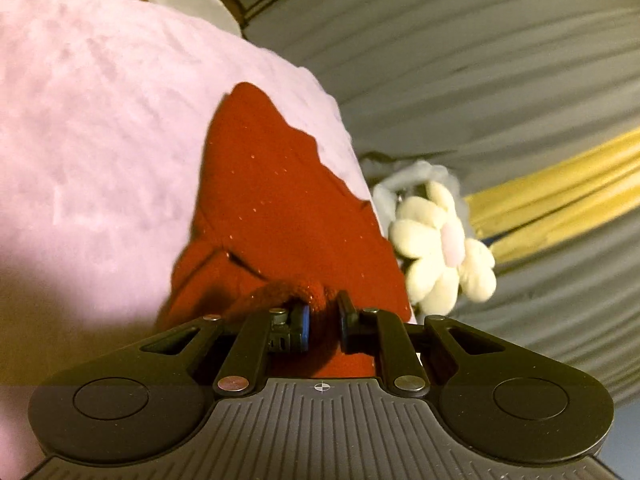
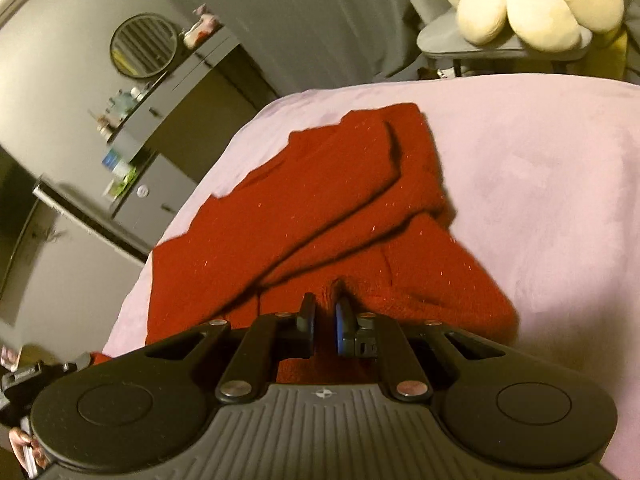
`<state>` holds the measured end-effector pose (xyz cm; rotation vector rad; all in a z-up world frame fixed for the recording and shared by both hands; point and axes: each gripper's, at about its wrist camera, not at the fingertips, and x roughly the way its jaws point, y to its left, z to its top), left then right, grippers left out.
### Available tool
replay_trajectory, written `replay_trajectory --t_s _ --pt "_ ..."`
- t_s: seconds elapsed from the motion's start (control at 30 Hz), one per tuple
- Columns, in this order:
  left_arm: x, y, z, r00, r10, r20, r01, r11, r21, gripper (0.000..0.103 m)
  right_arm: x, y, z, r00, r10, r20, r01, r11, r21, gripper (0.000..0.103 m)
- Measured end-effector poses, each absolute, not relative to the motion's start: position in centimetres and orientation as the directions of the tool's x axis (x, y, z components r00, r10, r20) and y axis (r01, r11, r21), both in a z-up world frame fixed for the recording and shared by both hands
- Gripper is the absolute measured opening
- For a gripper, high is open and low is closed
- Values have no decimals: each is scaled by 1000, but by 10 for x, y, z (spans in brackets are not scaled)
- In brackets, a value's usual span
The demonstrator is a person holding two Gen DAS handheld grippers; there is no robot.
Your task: Fold small clothes
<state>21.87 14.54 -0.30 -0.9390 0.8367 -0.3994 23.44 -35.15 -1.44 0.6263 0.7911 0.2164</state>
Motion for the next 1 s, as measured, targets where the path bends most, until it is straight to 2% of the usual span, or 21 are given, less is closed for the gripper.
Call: replay_trajectory --t_s 0.13,0.23,0.27,0.33,0.4,0.43,0.47,0.5,0.57,0.63,0.73,0.77,0.8,0.83,0.87,0.9,0.97,1.0 --pt "235 143 -8 640 -593 -489 -77 583 -809 16 246 -344 -15 712 340 -614 43 852 522 9" --pt "243 142 -17 653 -555 -516 -109 605 -788 18 248 -335 -13 741 251 -623 33 913 407 19" --pt "241 145 -18 662 -539 -520 -115 613 -781 21 246 -334 -11 754 225 -617 29 927 374 25" --pt "235 152 -18 680 -534 -503 -87 622 -778 25 237 -338 -6 780 213 -588 7 937 349 29" --pt "225 159 -17 671 -551 -497 -41 641 -766 41 226 -343 -2 793 213 -570 -29 949 315 35" --pt "221 161 -18 661 -549 -512 -33 660 -751 42 219 -348 -3 783 224 -580 -44 950 309 36" --pt "216 163 -18 651 -548 -526 -23 678 -735 43 212 -352 -4 767 244 -594 -53 946 320 39" --pt "211 165 -21 634 -561 -533 -5 686 -728 49 204 -357 -7 748 277 -603 -64 935 350 49" --pt "205 167 -28 602 -592 -536 13 678 -735 56 192 -363 -15 714 341 -611 -79 907 414 59" --pt "202 167 -37 569 -627 -533 24 660 -751 57 181 -368 -26 678 423 -601 -85 858 507 61" --pt "202 161 -46 548 -650 -526 31 645 -764 57 177 -372 -42 659 466 -591 -46 809 586 60" --pt "202 159 -46 546 -648 -531 31 649 -760 56 178 -371 -48 651 476 -591 -28 793 609 56" --pt "201 157 -45 544 -647 -534 39 655 -754 48 179 -371 -53 644 490 -588 -11 774 633 46" --pt "200 156 -42 541 -646 -540 53 666 -744 31 180 -369 -57 641 505 -578 0 753 658 39" --pt "200 153 -38 534 -640 -553 68 684 -726 24 180 -367 -57 643 511 -571 2 744 668 29" --pt "198 152 -34 531 -630 -567 78 702 -708 19 179 -364 -56 648 511 -565 -5 744 668 21" --pt "195 152 -29 528 -630 -570 95 710 -697 18 177 -358 -49 657 517 -548 -40 750 660 12" --pt "194 153 -26 527 -635 -565 102 707 -699 17 178 -355 -45 662 517 -543 -50 753 656 10"
